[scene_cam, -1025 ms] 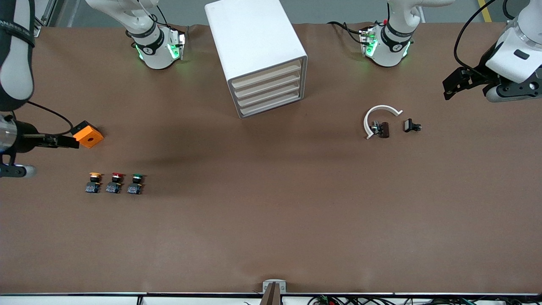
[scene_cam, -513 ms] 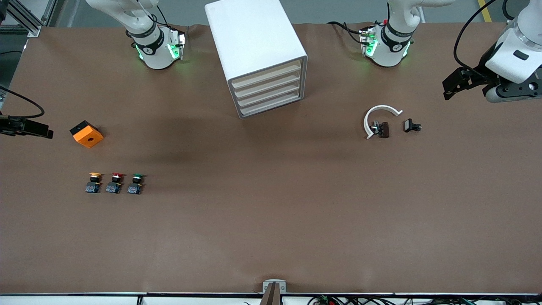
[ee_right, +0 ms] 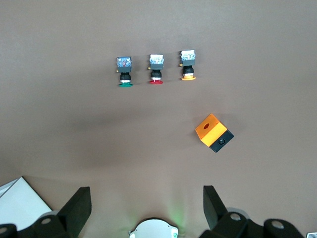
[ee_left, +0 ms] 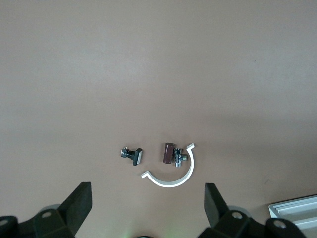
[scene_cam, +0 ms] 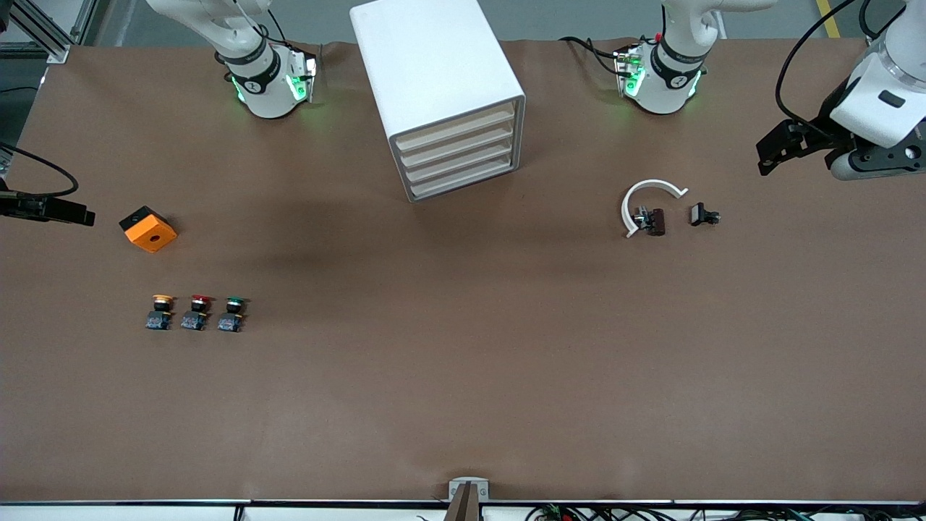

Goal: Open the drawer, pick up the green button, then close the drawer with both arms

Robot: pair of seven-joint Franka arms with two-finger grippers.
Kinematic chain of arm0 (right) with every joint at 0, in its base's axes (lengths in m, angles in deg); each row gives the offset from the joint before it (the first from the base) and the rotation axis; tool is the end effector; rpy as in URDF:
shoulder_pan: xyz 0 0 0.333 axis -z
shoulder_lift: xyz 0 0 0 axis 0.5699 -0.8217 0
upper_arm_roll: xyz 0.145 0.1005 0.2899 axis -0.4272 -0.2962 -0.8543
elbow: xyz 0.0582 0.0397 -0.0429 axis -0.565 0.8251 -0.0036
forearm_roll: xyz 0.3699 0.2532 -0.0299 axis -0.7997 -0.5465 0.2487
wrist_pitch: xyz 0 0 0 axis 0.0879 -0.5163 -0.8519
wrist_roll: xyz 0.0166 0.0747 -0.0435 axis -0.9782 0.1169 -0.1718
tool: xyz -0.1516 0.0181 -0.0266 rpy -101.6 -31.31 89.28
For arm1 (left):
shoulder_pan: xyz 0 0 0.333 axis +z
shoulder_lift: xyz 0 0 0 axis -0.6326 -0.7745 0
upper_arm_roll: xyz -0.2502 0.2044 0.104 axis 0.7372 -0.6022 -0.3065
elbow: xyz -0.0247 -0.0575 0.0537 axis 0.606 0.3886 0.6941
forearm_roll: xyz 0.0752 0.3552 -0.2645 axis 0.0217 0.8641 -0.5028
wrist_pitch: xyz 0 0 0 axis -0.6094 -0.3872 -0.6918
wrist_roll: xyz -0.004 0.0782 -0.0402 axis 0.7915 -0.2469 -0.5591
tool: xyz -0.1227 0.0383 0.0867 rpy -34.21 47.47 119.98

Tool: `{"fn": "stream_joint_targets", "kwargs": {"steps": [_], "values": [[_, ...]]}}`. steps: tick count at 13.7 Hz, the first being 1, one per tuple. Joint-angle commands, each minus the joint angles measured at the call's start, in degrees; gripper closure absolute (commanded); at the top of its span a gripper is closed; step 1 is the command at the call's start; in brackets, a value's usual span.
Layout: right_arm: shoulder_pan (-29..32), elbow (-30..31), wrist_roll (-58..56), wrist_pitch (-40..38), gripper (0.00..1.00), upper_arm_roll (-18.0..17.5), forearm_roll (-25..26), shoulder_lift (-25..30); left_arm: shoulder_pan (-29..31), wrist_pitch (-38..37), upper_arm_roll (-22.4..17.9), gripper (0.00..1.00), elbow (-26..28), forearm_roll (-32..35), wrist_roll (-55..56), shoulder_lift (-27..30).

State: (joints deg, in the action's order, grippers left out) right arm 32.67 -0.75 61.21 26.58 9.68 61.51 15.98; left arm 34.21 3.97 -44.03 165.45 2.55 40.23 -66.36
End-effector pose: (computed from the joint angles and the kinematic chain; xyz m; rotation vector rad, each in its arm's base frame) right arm 0.6512 -0.0755 0.5698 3.0902 -0.1929 -0.3667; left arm 0.5702 -0.0717 0.6038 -3.0843 -0.0854 0.0148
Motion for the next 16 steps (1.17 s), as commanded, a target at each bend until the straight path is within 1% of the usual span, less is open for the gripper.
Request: {"fn": "stream_joint_targets", "kwargs": {"steps": [1, 2, 4, 8, 9, 10, 11, 12, 13, 14, 16], "values": [[1.1, -0.5, 0.3, -1.4, 0.00, -0.6, -0.5, 3.7, -0.4, -0.2, -0.4, 0.00, -1.9, -0.8, -1.3, -1.3], [2.0, 0.1, -0.2, -2.2, 0.00, -0.7, -0.9, 6.1, -0.4, -0.2, -0.5, 0.00, -2.0, -0.8, -1.3, -1.3], [2.3, 0.1, -0.5, -3.3, 0.00, -0.7, -0.9, 6.0, -0.3, -0.2, -0.5, 0.00, -2.3, -0.8, -1.3, -1.3], [1.6, 0.3, -0.6, -2.6, 0.00, -1.1, -1.4, 6.5, -0.2, -0.2, -0.5, 0.00, -3.1, -0.8, -1.4, -1.6], [2.2, 0.5, -0.6, -2.3, 0.00, -2.1, -1.4, 6.7, -0.2, -0.2, -0.5, 0.00, -3.2, -0.8, -1.3, -1.7], [4.4, 0.9, -0.6, -1.8, 0.00, -3.5, -1.4, 7.2, 0.1, 0.1, -0.5, 0.00, -3.2, -0.9, -1.4, -2.1], [7.1, 2.0, -0.6, -1.0, 0.00, -5.8, -1.4, 7.8, 0.7, 0.2, -0.2, 0.00, -3.2, -0.8, -1.3, -2.5], [9.9, 4.3, -0.6, 0.6, 0.00, -8.8, -1.4, 9.6, 2.1, 0.3, 1.4, 0.00, -3.2, -1.2, -1.3, -2.8], [10.2, 7.0, -0.6, 2.5, 0.00, -9.4, -1.4, 11.5, 5.1, 0.4, 4.0, 0.00, -3.2, -2.1, -1.3, -2.9], [10.0, 9.8, -0.6, 4.6, 0.00, -9.4, -1.4, 13.6, 8.7, 0.8, 7.4, 0.00, -3.2, -2.4, -1.3, -3.0], [8.2, 11.7, -0.6, 5.3, 0.00, -8.2, -1.3, 15.9, 9.2, 0.8, 8.6, 0.00, -3.1, -2.5, -1.2, -2.5]]}}
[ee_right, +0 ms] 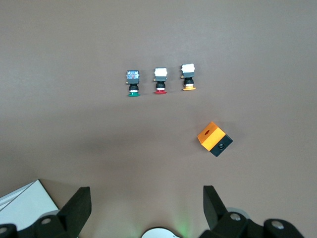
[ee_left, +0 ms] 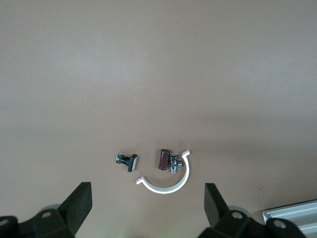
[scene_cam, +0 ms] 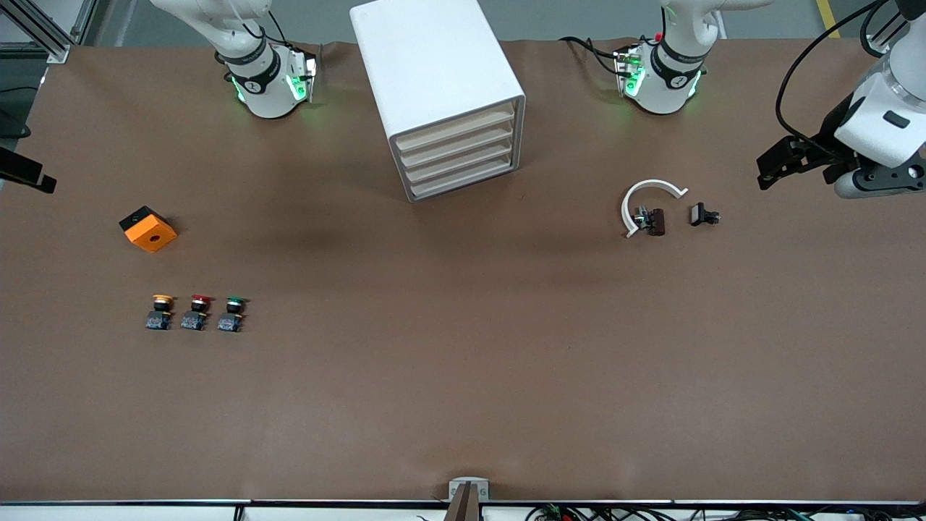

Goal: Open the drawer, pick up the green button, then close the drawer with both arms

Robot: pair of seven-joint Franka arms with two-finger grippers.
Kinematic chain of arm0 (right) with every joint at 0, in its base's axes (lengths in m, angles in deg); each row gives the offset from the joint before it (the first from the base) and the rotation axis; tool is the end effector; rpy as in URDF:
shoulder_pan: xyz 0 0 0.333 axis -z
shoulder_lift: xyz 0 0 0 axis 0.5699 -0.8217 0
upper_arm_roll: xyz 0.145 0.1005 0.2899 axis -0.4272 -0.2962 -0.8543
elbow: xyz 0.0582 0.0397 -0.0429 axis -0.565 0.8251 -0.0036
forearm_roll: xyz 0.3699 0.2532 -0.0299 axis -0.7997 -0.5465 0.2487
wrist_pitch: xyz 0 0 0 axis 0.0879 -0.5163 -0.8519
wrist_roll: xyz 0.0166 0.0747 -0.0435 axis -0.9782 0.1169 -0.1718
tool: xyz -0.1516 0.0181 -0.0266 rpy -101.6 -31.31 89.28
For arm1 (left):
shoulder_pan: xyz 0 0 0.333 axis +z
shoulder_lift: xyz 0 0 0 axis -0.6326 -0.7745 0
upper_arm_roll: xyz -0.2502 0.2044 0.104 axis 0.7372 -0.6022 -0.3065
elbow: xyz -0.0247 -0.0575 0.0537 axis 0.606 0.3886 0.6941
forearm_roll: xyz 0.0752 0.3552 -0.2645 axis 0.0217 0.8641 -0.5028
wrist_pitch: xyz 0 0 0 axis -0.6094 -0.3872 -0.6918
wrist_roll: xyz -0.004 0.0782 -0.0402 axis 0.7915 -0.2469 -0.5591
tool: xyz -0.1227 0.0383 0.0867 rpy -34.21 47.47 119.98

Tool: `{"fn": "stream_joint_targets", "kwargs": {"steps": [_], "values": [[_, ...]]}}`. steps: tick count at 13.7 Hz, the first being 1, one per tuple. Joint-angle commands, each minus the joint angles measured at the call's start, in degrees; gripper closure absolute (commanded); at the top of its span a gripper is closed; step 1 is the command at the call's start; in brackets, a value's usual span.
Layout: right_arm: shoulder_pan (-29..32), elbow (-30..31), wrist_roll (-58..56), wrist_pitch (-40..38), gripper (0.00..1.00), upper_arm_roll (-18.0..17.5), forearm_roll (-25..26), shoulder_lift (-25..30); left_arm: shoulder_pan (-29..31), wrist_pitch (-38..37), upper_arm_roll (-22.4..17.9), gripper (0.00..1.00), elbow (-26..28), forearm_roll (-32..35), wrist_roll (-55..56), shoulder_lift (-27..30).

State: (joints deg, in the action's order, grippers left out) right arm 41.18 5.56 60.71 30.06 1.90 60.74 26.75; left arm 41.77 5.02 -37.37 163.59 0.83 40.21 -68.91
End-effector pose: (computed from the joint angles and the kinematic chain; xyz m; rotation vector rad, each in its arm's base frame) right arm 0.6039 -0.0885 0.6360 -3.1080 0.1979 0.1512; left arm 0.5879 -0.0707 0.5960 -3.1099 -0.1093 0.0131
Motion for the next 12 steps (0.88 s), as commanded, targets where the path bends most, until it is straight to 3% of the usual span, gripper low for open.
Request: {"fn": "stream_joint_targets", "kwargs": {"steps": [1, 3, 12], "values": [[-1.7, 5.6, 0.0, 1.6, 0.00, 2.0, -0.6, 5.7, 1.7, -0.5, 2.1, 0.00, -1.3, -0.7, -1.2, 0.1], [-3.2, 7.9, 0.0, 2.6, 0.00, 4.5, -0.8, 7.2, -1.9, -1.2, 0.4, 0.00, -0.7, 0.1, -0.8, 1.1], [-5.3, 12.6, -0.3, 6.1, 0.00, 3.9, -0.8, 12.0, -3.2, -0.9, -3.6, 0.00, -0.4, -0.5, -1.3, 1.0]]}}
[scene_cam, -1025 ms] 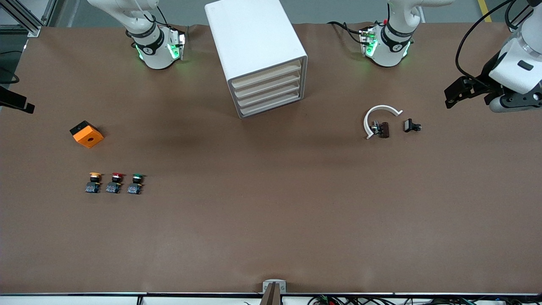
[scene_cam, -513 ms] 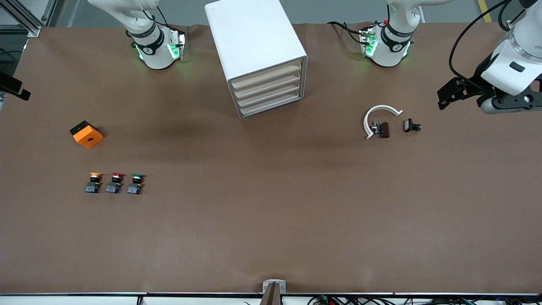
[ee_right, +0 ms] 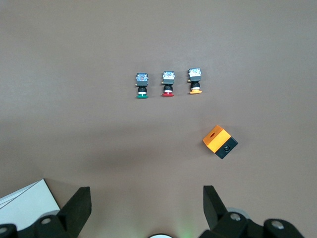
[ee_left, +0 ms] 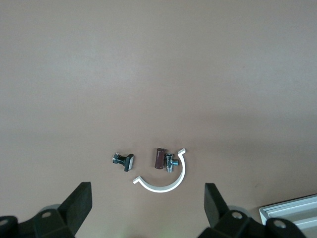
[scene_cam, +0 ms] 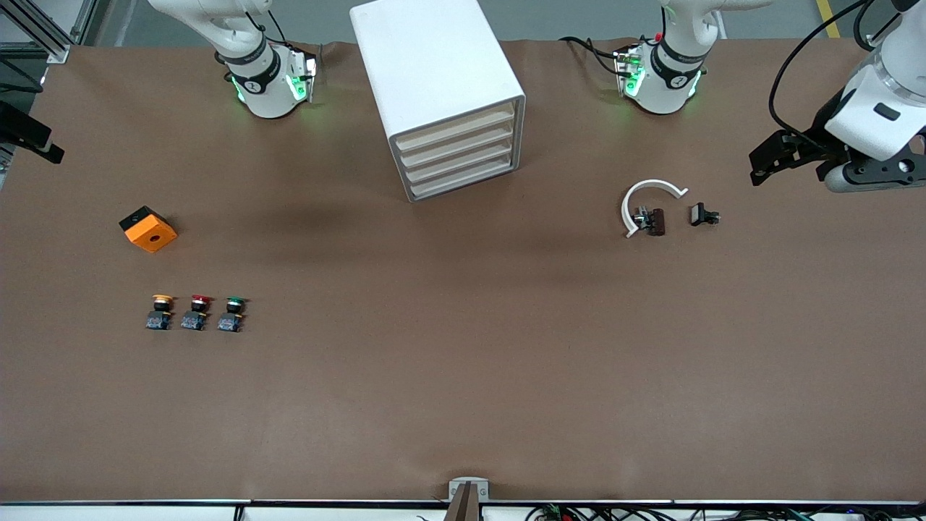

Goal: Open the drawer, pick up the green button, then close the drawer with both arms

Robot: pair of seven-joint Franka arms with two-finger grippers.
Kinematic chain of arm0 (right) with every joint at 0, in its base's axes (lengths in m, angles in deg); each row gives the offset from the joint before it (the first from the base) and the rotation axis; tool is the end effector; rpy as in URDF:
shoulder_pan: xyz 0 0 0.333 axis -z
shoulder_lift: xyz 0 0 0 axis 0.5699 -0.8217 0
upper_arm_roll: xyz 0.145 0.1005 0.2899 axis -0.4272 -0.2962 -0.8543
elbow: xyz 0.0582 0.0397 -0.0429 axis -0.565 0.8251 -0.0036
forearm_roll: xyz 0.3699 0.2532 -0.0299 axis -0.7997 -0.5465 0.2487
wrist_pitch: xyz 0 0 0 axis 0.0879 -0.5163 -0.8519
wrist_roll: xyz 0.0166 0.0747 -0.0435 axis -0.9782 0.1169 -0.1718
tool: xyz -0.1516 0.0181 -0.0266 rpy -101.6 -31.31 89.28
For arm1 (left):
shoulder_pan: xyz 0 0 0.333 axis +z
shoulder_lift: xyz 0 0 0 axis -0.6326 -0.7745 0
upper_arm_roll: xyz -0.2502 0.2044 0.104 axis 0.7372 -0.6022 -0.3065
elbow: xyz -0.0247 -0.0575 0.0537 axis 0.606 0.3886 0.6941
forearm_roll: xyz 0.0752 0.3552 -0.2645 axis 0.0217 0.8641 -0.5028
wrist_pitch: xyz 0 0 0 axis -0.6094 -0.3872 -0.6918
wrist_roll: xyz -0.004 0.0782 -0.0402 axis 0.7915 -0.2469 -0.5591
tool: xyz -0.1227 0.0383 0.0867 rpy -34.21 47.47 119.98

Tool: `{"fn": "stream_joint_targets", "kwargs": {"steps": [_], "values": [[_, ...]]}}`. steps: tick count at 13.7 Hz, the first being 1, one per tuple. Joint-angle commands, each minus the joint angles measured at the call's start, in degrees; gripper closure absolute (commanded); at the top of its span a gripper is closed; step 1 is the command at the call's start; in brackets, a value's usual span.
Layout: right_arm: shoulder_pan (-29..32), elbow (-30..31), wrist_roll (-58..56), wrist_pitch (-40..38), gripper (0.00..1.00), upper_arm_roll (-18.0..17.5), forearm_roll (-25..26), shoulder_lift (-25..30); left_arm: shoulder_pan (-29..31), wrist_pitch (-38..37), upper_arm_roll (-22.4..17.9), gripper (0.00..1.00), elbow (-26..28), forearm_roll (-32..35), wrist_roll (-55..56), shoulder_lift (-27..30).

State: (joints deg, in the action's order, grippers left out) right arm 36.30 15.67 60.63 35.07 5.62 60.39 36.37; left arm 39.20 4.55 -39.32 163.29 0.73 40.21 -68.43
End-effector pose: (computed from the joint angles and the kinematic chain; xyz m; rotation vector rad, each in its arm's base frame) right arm 0.5625 -0.0734 0.6519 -3.1020 0.1632 0.0275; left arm 0.5840 -0.0767 0.6031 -3.1138 -0.0928 0.0049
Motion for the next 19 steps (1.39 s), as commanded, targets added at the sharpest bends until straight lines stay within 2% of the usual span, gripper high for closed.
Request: {"fn": "stream_joint_targets", "kwargs": {"steps": [1, 6, 19], "values": [[-0.4, 2.5, -0.2, 1.2, 0.00, -0.1, -0.4, 2.4, -0.7, -0.4, -1.7, 0.00, -0.4, -0.5, -1.3, 0.1], [0.0, 2.5, -4.4, 1.3, 0.00, -0.8, -0.1, 2.9, -0.6, -0.5, -1.7, 0.00, -1.9, -0.5, -1.3, -0.8], [0.9, 4.6, -4.4, 1.5, 0.00, -1.2, 2.7, 5.1, -0.5, -2.7, -1.2, 0.00, -1.9, 0.1, -1.3, -1.5]]}}
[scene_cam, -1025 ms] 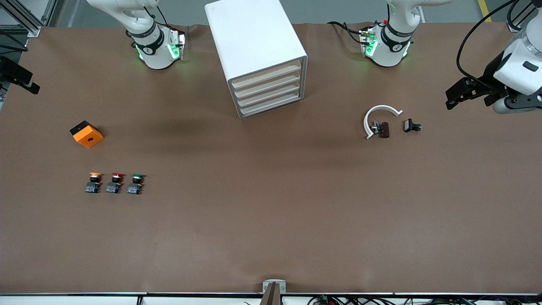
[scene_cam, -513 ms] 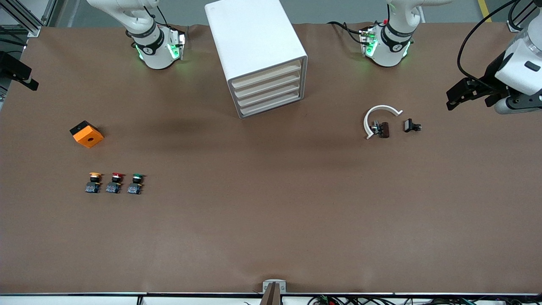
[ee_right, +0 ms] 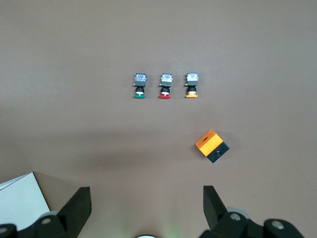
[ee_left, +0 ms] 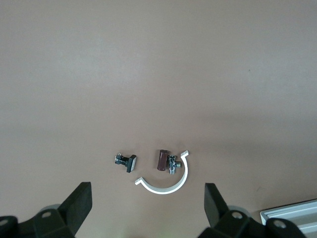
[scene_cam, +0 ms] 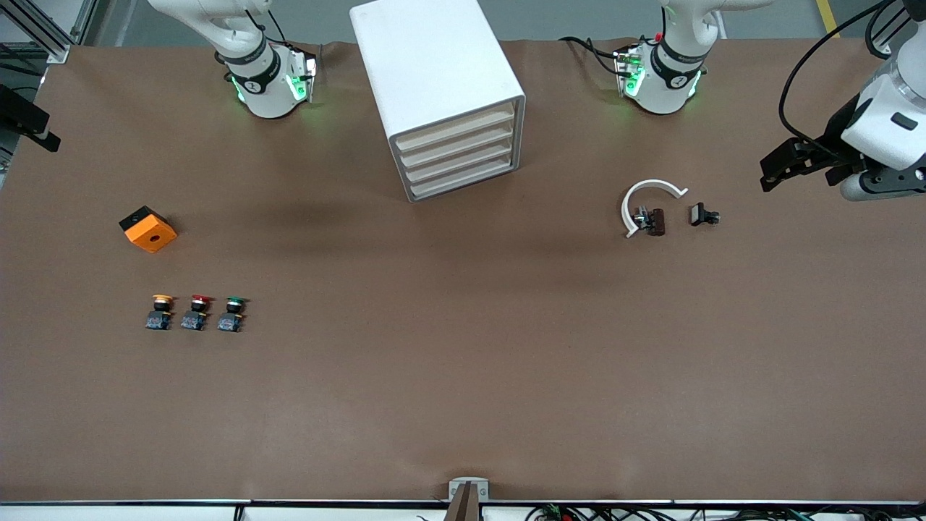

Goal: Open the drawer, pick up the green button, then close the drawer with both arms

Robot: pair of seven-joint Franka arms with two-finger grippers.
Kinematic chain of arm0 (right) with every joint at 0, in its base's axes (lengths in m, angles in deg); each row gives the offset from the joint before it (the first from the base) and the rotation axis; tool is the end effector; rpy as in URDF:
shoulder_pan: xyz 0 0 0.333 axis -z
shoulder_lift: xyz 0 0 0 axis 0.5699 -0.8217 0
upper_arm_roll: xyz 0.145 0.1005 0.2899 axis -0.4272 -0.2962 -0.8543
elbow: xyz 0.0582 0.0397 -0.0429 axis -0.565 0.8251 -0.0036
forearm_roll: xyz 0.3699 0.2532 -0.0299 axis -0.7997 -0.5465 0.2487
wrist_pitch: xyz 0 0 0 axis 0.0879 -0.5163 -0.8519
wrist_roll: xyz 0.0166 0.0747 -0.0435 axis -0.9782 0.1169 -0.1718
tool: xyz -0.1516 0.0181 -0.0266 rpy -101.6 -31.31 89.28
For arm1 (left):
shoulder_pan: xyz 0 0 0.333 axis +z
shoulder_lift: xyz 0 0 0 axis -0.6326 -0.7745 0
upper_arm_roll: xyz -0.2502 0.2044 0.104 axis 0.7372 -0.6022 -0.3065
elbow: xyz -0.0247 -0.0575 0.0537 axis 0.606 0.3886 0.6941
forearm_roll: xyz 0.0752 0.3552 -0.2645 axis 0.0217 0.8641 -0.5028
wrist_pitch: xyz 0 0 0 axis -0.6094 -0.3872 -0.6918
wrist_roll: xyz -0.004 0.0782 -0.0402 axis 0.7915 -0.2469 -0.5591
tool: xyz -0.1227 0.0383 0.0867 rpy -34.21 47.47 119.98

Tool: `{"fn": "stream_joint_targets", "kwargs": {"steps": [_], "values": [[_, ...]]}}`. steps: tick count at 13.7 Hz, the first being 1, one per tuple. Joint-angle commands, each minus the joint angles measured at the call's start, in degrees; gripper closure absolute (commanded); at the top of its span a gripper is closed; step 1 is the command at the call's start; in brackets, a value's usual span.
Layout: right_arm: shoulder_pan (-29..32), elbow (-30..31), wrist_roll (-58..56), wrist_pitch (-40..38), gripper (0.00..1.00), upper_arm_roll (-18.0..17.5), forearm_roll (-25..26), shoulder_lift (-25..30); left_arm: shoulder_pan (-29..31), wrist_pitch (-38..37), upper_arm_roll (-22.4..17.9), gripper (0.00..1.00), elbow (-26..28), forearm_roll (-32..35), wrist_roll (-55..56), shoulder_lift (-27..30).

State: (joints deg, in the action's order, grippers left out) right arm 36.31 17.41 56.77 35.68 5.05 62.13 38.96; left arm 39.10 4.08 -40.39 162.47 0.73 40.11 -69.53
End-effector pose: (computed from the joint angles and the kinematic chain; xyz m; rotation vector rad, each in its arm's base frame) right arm 0.5490 -0.0722 0.6623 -3.1348 0.0491 -0.0089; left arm 0.5901 -0.0665 0.5987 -3.1143 -0.1164 0.0258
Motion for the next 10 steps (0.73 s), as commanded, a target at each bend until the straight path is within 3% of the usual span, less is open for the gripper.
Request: {"fn": "stream_joint_targets", "kwargs": {"steps": [1, 7, 10], "values": [[1.0, 2.9, -0.3, 0.9, 0.00, -1.5, 1.0, 2.7, -0.4, -2.4, 0.0, 0.00, -0.9, 0.2, -1.2, -0.3], [2.1, 3.2, 0.2, 0.9, 0.00, -2.4, 0.9, 2.9, -0.4, -1.4, 0.1, 0.00, 0.5, 0.3, -4.9, 1.1], [2.3, 3.2, 0.2, 0.9, 0.00, -2.4, 0.9, 2.9, -0.3, 1.0, 0.6, 0.00, 5.2, 0.3, -4.8, 4.6]]}}
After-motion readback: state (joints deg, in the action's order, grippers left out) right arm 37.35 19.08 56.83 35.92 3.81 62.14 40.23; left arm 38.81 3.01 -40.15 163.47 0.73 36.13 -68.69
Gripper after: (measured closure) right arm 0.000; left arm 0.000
